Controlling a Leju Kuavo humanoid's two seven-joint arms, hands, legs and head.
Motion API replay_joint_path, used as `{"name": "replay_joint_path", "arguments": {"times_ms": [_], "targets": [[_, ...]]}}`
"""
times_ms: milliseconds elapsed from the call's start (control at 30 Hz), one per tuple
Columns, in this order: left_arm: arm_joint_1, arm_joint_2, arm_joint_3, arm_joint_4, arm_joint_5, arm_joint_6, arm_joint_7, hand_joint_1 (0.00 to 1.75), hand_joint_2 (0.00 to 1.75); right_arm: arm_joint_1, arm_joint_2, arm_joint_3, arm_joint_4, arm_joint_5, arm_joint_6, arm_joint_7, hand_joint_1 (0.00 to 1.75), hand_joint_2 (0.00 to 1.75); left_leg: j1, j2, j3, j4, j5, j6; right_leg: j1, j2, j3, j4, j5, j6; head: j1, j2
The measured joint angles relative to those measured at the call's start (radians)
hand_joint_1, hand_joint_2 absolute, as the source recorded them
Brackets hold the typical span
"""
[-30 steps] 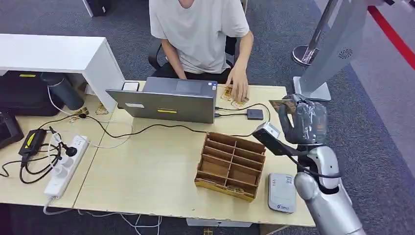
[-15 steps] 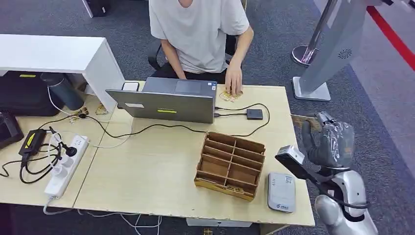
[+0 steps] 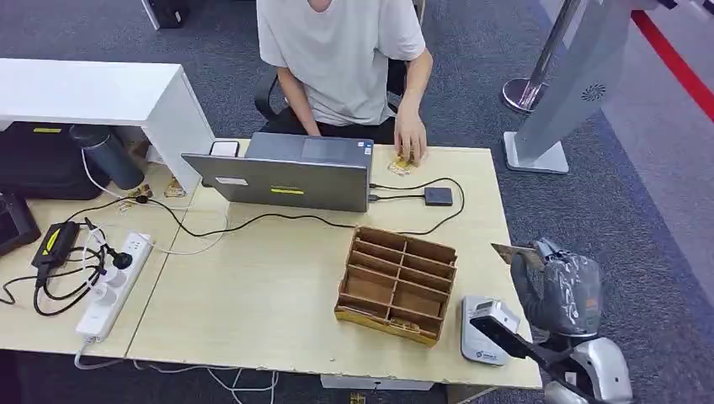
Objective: Pass the card to the sensor for recognition and then transmit it.
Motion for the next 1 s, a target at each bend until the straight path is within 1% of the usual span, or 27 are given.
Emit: {"name": "replay_joint_path", "arguments": {"times_ms": [300, 533, 700, 800, 1000], "targets": [[0.0, 0.0, 0.0, 0.0, 0.0, -0.001, 0.0, 0.0, 1.75, 0.043, 0.007, 0.001, 0.008, 0.006, -0.001, -0.006, 1.75, 1.75, 0.0, 0.0, 0.001, 0.0, 0.001, -0.001, 0.0, 0.0, 0.0, 0.0, 0.0, 0.0, 0.0, 0.0], [0.0, 0.0, 0.001, 0.0, 0.0, -0.001, 0.0, 0.0, 1.75, 0.058, 0.011, 0.002, 0.055, 0.037, -0.014, 0.005, 1.75, 1.75, 0.0, 0.0, 0.0, 0.0, 0.001, -0.001, 0.0, 0.0, 0.0, 0.0, 0.0, 0.0, 0.0, 0.0], [0.0, 0.0, 0.001, 0.0, -0.005, -0.001, 0.003, 0.0, 1.75, 0.056, 0.013, 0.002, 0.134, 0.091, -0.036, 0.053, 1.75, 1.75, 0.0, 0.0, 0.0, 0.0, 0.001, -0.001, 0.0, 0.0, 0.0, 0.0, 0.0, 0.0, 0.0, 0.0], [0.0, 0.0, 0.001, 0.0, -0.009, -0.001, 0.003, 0.0, 1.75, 0.053, 0.014, 0.0, 0.193, 0.093, -0.043, 0.063, 1.75, 1.75, 0.0, 0.0, 0.0, 0.0, 0.001, -0.001, 0.0, 0.0, 0.0, 0.0, 0.001, 0.0, 0.0, 0.0], [-0.001, 0.0, 0.001, 0.0, -0.011, -0.001, 0.003, 0.0, 1.75, 0.048, 0.016, -0.003, 0.248, 0.098, -0.047, 0.069, 1.75, 1.75, 0.0, 0.0, 0.0, 0.0, 0.001, -0.001, 0.0, 0.0, 0.0, 0.0, 0.001, 0.0, 0.0, 0.0]]}}
